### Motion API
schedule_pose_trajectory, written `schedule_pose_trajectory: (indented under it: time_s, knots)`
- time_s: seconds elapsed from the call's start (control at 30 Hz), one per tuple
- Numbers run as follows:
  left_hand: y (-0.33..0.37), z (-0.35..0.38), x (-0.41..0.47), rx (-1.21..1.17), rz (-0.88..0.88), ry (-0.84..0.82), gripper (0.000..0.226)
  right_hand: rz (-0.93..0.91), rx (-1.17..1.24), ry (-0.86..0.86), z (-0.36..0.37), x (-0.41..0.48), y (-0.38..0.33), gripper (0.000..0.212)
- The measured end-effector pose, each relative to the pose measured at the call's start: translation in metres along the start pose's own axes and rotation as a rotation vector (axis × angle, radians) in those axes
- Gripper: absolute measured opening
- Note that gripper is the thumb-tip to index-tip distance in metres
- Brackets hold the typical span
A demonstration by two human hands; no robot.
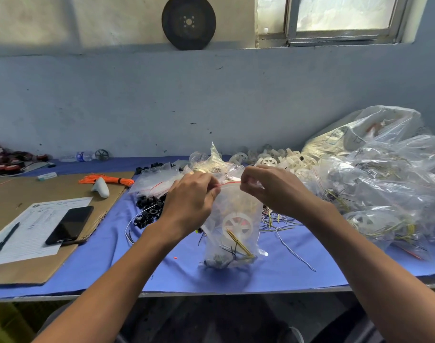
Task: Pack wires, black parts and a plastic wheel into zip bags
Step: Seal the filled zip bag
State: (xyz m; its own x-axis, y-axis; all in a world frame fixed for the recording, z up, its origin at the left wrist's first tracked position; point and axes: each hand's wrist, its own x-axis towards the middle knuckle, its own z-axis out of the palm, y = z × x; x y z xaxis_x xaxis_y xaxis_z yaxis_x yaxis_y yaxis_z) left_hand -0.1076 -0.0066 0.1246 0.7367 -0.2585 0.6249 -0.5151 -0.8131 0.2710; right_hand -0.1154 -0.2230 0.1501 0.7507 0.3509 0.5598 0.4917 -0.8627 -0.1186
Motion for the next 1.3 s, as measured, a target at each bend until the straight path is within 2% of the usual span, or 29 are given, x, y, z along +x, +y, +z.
schedule_pose_trajectory:
  time_s: [0.17, 0.3, 0.37, 0.47, 0.5, 0.6, 0.63, 0.7, 0.8, 0.87, 0.93, 1.0, 1.07, 1.13, 1.23, 1.3]
  knots:
    - [-0.008, -0.002, 0.000, -0.001, -0.007, -0.012, 0.009, 0.087, 0.043, 0.017, -0.005, -0.006, 0.015, 0.011]
    - [-0.016, -0.004, 0.000, -0.011, -0.053, -0.034, 0.009, 0.209, 0.055, 0.083, -0.010, -0.015, 0.033, 0.018]
    - [-0.022, -0.006, 0.000, -0.053, -0.104, -0.039, 0.011, 0.298, 0.159, 0.103, -0.010, -0.026, 0.038, 0.020]
    - [-0.020, -0.004, -0.001, -0.102, -0.105, -0.052, 0.012, 0.334, 0.327, 0.073, 0.016, -0.052, 0.020, 0.025]
    - [-0.014, -0.003, -0.002, -0.107, -0.092, -0.044, 0.012, 0.331, 0.392, 0.085, 0.031, -0.064, 0.009, 0.030]
    - [0.017, -0.004, -0.002, -0.161, -0.026, -0.037, 0.009, 0.409, 0.564, 0.097, 0.080, -0.095, -0.030, 0.066]
    - [0.030, -0.005, -0.003, -0.190, 0.013, -0.059, 0.007, 0.440, 0.568, 0.085, 0.095, -0.101, -0.041, 0.073]
    - [0.054, -0.007, -0.005, -0.238, 0.105, -0.115, 0.005, 0.441, 0.477, 0.131, 0.115, -0.106, -0.055, 0.068]
    - [0.076, -0.016, -0.011, -0.347, 0.175, -0.174, 0.005, 0.420, 0.328, 0.325, 0.111, -0.105, -0.061, 0.043]
    - [0.082, -0.023, -0.013, -0.442, 0.201, -0.186, 0.004, 0.382, 0.282, 0.386, 0.098, -0.105, -0.056, 0.027]
    - [0.082, -0.029, -0.015, -0.493, 0.240, -0.133, 0.011, 0.386, 0.299, 0.441, 0.083, -0.109, -0.047, 0.021]
    - [0.076, -0.035, -0.018, -0.492, 0.258, -0.014, 0.024, 0.427, 0.328, 0.524, 0.066, -0.113, -0.035, 0.017]
    - [0.061, -0.035, -0.023, -0.485, 0.216, 0.089, 0.034, 0.485, 0.367, 0.612, 0.046, -0.117, -0.017, 0.020]
    - [0.035, -0.028, -0.034, -0.477, 0.111, 0.105, 0.042, 0.543, 0.371, 0.709, 0.020, -0.116, 0.008, 0.026]
    - [-0.012, -0.005, -0.061, -0.462, -0.104, -0.038, 0.054, 0.649, 0.268, 0.818, -0.032, -0.097, 0.064, 0.032]
    - [-0.038, 0.014, -0.079, -0.447, -0.215, -0.119, 0.050, 0.774, 0.235, 0.888, -0.074, -0.071, 0.117, 0.032]
